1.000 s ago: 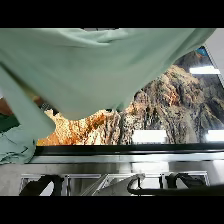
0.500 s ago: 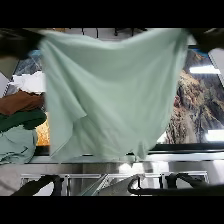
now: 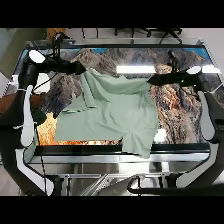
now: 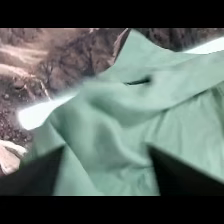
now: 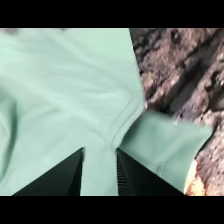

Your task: Fold the shirts.

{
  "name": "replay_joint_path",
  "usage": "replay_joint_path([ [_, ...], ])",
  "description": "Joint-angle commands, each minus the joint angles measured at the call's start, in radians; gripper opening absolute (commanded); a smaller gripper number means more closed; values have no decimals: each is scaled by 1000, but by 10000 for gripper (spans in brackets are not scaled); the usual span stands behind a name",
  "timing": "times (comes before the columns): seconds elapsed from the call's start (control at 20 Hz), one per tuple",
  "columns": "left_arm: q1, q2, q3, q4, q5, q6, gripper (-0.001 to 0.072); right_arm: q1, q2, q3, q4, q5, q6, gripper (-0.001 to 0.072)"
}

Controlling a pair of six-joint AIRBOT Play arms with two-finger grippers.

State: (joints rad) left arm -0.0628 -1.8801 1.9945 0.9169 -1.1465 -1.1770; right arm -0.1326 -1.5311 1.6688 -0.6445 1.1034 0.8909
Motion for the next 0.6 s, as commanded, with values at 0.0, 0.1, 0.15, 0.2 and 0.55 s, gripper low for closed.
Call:
replay_joint_path([
  [0.0,53,-64,69,1,-142,-67,696,-26,-45,-2,-12,40,53,254],
  [0.1,113,-3,1,11,-228,-65,695,-78,0,-3,-100,121,129,252],
  [0.15,143,29,-43,31,-278,-59,695,-111,25,-8,-159,181,159,250],
  [0.2,168,60,-92,75,-319,-53,695,-146,54,-31,-201,232,177,244],
  [0.55,347,282,-713,215,-360,-18,695,-396,341,-546,-212,193,179,244],
])
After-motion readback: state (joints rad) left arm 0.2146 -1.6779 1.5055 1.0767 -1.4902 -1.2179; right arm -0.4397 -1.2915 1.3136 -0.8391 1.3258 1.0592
